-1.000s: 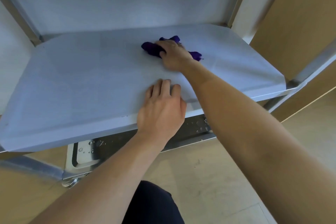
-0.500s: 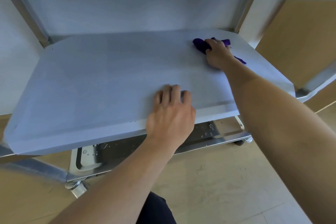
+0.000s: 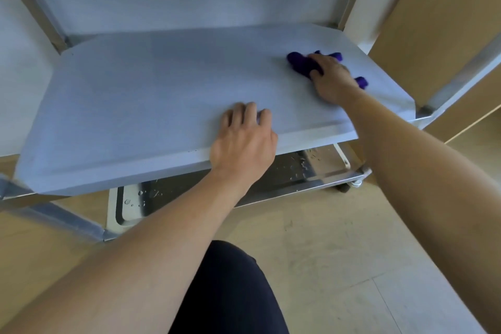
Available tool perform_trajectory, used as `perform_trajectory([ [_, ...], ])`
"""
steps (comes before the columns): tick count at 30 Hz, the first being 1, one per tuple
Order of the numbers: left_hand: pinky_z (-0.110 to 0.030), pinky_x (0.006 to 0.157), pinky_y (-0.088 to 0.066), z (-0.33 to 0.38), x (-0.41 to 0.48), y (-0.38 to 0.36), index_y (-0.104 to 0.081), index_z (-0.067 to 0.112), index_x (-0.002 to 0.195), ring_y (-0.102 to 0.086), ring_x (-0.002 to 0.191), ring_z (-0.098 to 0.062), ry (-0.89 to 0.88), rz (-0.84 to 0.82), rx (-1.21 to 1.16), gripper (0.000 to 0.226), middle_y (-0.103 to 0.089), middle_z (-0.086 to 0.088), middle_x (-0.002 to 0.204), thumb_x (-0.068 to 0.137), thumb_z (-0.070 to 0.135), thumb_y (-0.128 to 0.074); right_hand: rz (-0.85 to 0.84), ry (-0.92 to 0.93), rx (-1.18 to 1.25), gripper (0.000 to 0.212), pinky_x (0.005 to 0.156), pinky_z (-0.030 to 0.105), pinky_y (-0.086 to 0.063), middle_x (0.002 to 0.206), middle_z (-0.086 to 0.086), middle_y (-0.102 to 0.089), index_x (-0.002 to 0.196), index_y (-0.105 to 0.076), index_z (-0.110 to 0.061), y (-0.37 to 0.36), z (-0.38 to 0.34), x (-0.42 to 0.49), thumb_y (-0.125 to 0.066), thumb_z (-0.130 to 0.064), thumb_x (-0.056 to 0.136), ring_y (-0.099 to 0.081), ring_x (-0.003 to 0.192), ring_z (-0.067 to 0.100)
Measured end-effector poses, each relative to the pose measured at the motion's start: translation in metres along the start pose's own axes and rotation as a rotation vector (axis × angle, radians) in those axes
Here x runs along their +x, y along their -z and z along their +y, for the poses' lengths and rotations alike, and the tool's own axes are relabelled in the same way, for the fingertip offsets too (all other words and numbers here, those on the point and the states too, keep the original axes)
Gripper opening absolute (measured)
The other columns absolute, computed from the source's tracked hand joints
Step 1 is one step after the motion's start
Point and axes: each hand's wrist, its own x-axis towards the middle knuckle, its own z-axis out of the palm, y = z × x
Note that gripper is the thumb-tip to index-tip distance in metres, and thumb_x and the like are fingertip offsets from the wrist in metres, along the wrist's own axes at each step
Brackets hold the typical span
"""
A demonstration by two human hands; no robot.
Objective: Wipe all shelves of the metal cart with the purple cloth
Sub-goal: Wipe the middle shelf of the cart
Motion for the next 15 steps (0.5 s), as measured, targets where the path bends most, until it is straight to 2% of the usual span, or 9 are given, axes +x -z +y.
perform_trajectory([
  [4, -0.048, 0.094, -0.04, 0.002, -0.001, 0.002, -0.053, 0.002, 0.109, -0.05, 0.111, -0.039, 0.002, 0.008, -0.003, 0.04, -0.054, -0.018, 0.116, 0.092, 0.019, -0.021, 0.023, -0.059, -0.013, 0.049, 0.111, 0.049, -0.033, 0.154, 0.005, -0.035, 0.149, -0.033, -0.031, -0.004, -0.008, -0.015, -0.037, -0.024, 0.101, -0.031, 0.14, 0.038],
  [8, -0.048, 0.09, -0.04, -0.002, -0.002, 0.003, -0.054, 0.004, 0.103, -0.051, 0.104, -0.038, 0.021, 0.011, -0.009, 0.029, -0.054, -0.018, 0.109, 0.091, 0.017, -0.03, -0.075, 0.228, 0.048, 0.05, 0.117, 0.044, -0.025, 0.156, -0.001, -0.034, 0.147, -0.037, -0.033, -0.036, -0.079, -0.032, -0.041, -0.022, 0.099, -0.028, 0.144, 0.027],
  [11, -0.047, 0.095, -0.038, -0.003, -0.001, 0.002, -0.053, 0.005, 0.109, -0.049, 0.106, -0.037, 0.01, 0.005, -0.01, 0.03, -0.053, -0.017, 0.111, 0.092, 0.017, -0.031, -0.148, 0.313, 0.095, 0.049, 0.119, 0.037, -0.022, 0.156, -0.002, -0.035, 0.148, -0.037, -0.03, -0.038, -0.095, -0.034, -0.042, -0.021, 0.099, -0.029, 0.144, 0.023],
  [13, -0.047, 0.095, -0.038, -0.001, -0.002, 0.002, -0.053, 0.004, 0.107, -0.049, 0.106, -0.038, 0.007, 0.009, -0.018, 0.029, -0.052, -0.018, 0.111, 0.092, 0.016, -0.03, -0.17, 0.291, 0.115, 0.05, 0.116, 0.031, -0.019, 0.156, 0.0, -0.035, 0.149, -0.036, -0.028, -0.027, -0.081, -0.032, -0.044, -0.022, 0.1, -0.031, 0.143, 0.023],
  [15, -0.047, 0.095, -0.038, 0.0, -0.002, 0.002, -0.053, 0.003, 0.107, -0.049, 0.108, -0.037, 0.005, 0.019, -0.033, 0.03, -0.053, -0.018, 0.115, 0.093, 0.016, -0.03, -0.112, 0.188, 0.108, 0.049, 0.114, 0.033, -0.021, 0.155, 0.004, -0.036, 0.149, -0.035, -0.029, -0.014, -0.051, -0.03, -0.043, -0.024, 0.101, -0.033, 0.142, 0.028],
])
